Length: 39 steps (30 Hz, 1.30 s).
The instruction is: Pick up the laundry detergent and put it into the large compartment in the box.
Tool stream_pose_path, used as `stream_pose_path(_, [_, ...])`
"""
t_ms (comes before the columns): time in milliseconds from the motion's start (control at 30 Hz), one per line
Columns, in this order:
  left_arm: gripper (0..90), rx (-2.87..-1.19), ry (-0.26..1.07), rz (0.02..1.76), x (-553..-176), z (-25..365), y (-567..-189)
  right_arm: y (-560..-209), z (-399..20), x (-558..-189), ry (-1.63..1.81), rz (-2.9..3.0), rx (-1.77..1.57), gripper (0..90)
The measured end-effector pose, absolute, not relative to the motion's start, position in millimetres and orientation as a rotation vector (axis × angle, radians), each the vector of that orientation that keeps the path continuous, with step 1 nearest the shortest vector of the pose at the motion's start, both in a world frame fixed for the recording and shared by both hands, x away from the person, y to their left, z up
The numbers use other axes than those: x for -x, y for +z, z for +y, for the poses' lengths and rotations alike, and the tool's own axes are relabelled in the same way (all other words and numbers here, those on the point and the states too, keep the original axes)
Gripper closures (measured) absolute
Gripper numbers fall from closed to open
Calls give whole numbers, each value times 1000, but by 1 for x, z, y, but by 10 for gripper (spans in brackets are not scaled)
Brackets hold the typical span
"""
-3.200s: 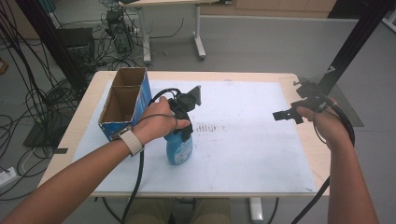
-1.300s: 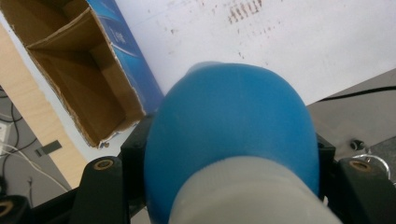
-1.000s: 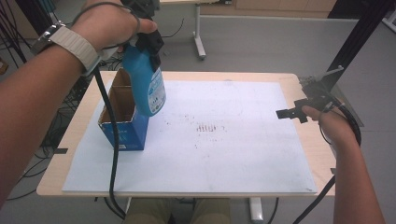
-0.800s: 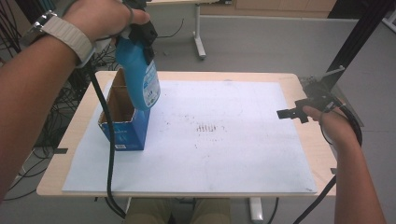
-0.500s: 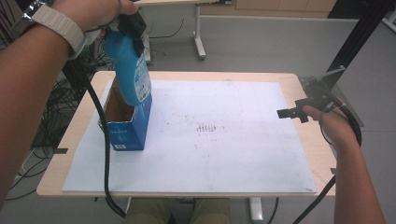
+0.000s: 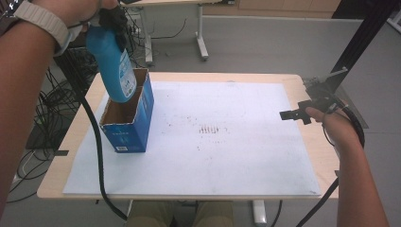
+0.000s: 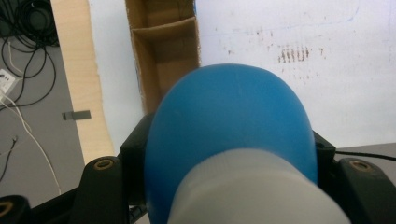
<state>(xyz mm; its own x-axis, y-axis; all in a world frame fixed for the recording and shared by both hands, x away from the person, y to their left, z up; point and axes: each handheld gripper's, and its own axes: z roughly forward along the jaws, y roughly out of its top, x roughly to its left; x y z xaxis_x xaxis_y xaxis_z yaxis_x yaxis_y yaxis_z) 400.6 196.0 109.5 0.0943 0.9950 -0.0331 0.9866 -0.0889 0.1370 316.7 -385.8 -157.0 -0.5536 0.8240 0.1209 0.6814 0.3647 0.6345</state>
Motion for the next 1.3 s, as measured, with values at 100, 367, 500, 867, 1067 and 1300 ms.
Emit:
stream_pose_path(100, [387,-2218,94,2042,-402,199,108,-158,-385,-318,960,2412,-1350,73])
stream_pose_path(367, [388,-2198,96,2068,-405,204,104,-160,-384,-320,969,2412,-1349,73])
stream_pose_path(500, [387,-2188,89,2080,-409,208,100,-162,-385,-320,970,2412,-1349,73])
stream_pose_path(867, [388,-2168,108,2112,-418,216,91,-165,-387,-324,972,2411,-1362,73])
stream_pose_path(1067, [388,-2163,110,2126,-422,219,84,-166,-385,-326,974,2413,-1361,73])
stream_pose_path(1300, [388,-2174,114,2134,-427,221,74,-169,-384,-327,971,2419,-1365,73])
